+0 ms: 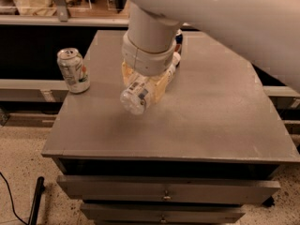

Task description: Pick blue plastic bottle

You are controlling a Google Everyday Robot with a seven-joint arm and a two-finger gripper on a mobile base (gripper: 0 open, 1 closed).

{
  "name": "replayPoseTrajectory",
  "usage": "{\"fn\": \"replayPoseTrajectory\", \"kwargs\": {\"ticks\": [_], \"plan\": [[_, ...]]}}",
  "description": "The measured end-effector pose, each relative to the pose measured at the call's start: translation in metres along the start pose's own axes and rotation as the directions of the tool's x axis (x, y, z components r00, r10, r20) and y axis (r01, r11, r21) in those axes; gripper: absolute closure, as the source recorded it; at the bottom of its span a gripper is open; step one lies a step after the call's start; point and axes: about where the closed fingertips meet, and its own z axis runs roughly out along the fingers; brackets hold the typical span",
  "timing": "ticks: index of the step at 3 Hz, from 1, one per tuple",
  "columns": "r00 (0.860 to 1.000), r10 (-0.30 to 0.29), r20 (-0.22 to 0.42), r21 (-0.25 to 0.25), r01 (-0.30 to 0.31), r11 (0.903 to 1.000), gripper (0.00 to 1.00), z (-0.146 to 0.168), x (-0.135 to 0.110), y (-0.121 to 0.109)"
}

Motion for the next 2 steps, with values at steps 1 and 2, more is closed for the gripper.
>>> {"fn": "replayPoseTrajectory", "kwargs": {"ticks": [1, 2], "plan": [[1.000, -0.023, 0.005, 0.188, 0.022, 0.9819, 1.00, -0.027, 0.010, 0.014], [1.000, -0.016, 0.011, 0.288, 0.012, 0.9576, 1.00, -0.042, 0.019, 0.020]]}}
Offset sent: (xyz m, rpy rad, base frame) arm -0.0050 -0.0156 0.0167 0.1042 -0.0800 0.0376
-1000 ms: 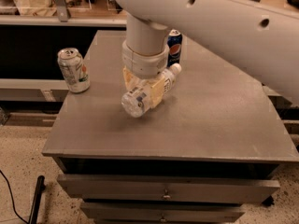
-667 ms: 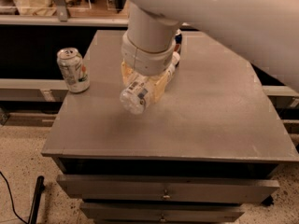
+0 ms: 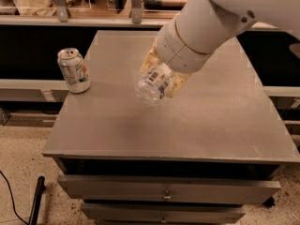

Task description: Pick blue plastic bottle

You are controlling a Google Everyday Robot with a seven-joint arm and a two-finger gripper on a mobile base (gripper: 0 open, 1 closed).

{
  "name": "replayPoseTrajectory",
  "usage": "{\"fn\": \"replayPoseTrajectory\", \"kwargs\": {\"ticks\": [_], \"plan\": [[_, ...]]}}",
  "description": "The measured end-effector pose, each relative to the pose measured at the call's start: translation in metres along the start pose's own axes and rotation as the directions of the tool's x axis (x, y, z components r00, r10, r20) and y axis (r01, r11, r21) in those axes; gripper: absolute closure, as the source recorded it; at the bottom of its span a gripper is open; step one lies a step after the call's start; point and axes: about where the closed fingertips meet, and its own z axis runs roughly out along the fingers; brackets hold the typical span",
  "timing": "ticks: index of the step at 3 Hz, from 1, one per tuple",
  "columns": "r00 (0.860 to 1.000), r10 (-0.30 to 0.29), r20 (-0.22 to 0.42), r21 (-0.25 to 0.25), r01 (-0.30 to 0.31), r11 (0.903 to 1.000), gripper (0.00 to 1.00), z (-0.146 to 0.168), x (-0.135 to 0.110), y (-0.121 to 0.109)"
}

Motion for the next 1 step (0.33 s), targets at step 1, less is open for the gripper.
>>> {"fn": "replayPoseTrajectory", "kwargs": {"ticks": [1], "plan": [[1.000, 0.000, 0.000, 0.000, 0.000, 1.0000, 1.00, 0.0000, -0.0001, -0.0001]]}}
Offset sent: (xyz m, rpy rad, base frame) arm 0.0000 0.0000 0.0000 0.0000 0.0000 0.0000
